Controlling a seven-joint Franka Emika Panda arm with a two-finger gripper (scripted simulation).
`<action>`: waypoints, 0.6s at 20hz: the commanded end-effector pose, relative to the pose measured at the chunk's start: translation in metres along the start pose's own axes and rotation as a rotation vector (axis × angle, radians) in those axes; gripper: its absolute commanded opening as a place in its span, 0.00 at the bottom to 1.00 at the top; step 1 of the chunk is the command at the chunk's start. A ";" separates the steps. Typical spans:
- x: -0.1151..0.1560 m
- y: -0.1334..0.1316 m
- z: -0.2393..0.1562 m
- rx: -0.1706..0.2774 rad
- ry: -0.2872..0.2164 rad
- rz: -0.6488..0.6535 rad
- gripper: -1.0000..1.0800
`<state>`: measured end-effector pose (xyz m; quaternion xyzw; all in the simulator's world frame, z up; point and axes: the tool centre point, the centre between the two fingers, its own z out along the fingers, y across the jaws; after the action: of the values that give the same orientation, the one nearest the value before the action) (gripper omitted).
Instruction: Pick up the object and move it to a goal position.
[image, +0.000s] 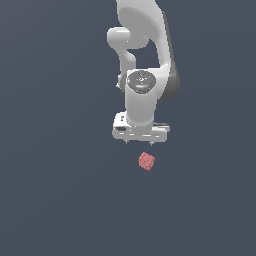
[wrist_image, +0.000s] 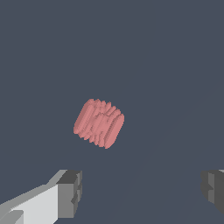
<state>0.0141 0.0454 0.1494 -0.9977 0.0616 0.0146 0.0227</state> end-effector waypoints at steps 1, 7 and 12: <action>0.003 -0.004 0.006 -0.003 0.002 0.046 0.96; 0.012 -0.016 0.023 -0.012 0.011 0.182 0.96; 0.019 -0.026 0.037 -0.021 0.021 0.295 0.96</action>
<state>0.0325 0.0679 0.1169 -0.9816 0.1905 0.0095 0.0111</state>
